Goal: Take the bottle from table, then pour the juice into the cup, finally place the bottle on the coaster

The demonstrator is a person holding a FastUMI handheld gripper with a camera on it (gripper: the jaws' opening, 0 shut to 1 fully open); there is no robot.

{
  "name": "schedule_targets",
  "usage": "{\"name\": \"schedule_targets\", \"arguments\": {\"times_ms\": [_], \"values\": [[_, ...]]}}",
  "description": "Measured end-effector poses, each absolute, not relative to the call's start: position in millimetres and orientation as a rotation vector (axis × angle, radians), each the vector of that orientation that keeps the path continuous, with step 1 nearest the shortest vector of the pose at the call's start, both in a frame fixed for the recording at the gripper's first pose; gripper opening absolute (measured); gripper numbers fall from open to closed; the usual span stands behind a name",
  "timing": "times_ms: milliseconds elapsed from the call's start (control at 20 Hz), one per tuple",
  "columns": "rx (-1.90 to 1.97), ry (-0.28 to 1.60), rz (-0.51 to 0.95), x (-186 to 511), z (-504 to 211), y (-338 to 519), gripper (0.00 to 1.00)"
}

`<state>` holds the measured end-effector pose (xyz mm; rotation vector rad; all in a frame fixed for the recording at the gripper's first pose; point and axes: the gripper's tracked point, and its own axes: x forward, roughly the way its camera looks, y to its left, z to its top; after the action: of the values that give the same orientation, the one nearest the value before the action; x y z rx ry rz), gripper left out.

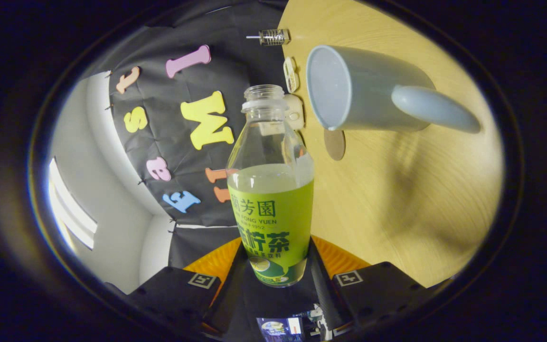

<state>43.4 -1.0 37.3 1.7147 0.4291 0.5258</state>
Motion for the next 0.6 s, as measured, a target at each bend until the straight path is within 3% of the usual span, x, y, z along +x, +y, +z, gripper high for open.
{"name": "schedule_targets", "arguments": {"times_ms": [600], "values": [[1.792,0.433,0.554,42,51,1,0.76]]}}
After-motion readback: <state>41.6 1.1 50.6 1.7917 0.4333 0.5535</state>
